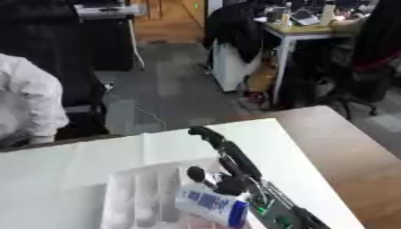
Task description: Pick up objects on the table and place them in the box.
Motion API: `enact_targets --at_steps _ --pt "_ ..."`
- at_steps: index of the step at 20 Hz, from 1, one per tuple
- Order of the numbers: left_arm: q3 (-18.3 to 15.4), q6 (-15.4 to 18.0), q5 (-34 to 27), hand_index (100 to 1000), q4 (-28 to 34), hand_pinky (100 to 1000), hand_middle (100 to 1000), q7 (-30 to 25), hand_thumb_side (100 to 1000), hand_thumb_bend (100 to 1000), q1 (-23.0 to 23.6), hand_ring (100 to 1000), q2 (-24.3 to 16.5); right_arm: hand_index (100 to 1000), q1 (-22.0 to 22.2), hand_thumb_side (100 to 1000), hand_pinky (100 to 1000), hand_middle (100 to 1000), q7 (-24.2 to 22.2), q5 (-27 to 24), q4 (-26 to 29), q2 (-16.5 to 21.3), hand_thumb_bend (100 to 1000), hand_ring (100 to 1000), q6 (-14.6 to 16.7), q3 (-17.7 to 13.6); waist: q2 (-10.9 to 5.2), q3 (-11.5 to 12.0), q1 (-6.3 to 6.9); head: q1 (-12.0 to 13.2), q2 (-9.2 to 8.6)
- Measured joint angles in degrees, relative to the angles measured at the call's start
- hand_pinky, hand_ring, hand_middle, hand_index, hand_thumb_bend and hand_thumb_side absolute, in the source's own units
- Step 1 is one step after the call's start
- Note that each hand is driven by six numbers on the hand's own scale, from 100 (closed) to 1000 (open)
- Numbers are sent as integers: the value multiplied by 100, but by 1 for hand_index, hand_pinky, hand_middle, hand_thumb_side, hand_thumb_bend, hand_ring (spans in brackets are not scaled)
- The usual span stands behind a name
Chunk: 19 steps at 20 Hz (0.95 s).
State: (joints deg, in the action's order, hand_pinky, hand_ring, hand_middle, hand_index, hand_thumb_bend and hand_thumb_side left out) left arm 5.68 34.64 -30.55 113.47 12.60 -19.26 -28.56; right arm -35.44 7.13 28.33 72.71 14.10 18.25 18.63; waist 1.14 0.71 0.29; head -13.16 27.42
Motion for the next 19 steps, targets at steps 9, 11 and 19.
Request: enact_targets --at_steps 9,11,19 --pt "0 1 0 869 0 673 809 -2 1000 512 -1 708 0 1000 0 1000 881 868 -44 4 -1 0 744 979 -26 -10 0 0 0 0 0" --pt "0 4 0 869 0 673 809 -5 1000 512 -1 708 0 1000 0 1000 869 863 -34 4 -1 1 730 973 -39 -19 0 0 0 0 0" --pt "-3 12 1 869 0 673 809 3 1000 512 0 708 -1 983 290 1000 839 848 359 -246 679 584 653 955 -222 -346 0 -64 -33 3 -274"
